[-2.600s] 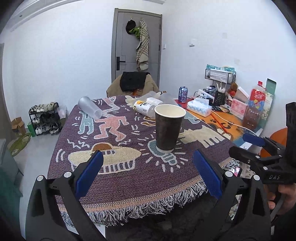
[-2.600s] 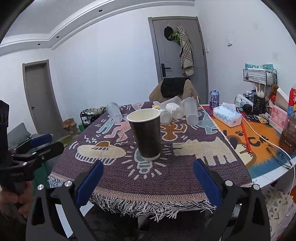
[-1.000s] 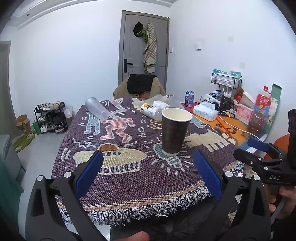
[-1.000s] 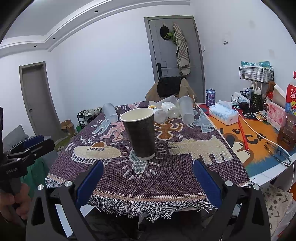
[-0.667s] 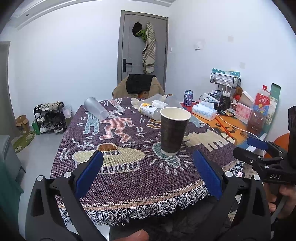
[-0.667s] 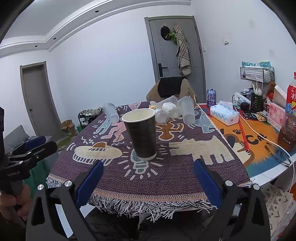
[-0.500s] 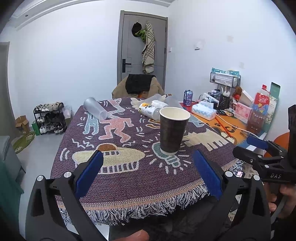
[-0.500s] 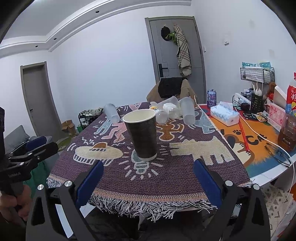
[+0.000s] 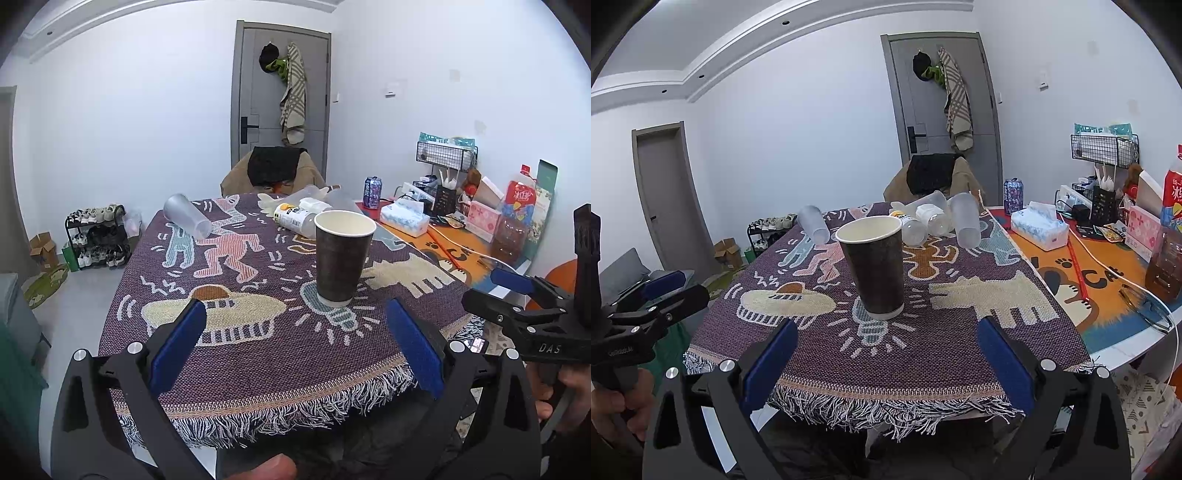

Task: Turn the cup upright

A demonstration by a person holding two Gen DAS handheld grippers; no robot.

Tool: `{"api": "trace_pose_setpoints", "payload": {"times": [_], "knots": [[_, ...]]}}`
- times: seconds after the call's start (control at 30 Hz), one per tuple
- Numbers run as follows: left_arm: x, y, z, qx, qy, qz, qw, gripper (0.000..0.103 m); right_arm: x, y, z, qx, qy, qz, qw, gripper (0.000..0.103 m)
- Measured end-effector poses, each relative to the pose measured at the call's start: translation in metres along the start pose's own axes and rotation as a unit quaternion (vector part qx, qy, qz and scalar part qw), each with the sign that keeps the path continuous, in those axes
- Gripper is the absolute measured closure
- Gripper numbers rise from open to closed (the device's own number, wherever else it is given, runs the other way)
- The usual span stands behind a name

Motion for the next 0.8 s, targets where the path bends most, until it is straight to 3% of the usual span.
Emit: {"api": "trace_pose_setpoints", "payload": {"times": [0.63,0.8], "knots": [[-0.003,0.003,-0.006,0.004,0.007,-0.005,1.0000,0.006,-0.001,0.006,-0.008,0.006,0.007,0.008,1.000,0.008],[0.022,0.009,-0.030,0.015,-0.001,0.032,0.9994,0.006,-0.001,0.018,-0.032,0.026,0.009,0.025,0.999,0.008]]}}
Point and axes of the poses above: each gripper's, at about its wrist camera, not at the fingertips, and z roughly against the way its jaws point, x to its left, y to its underside, the point moved 10 cm from there along -z, roughly the way its jaws point, and after that the axes turned 3 degrees about -x, right-handed, at the moved point
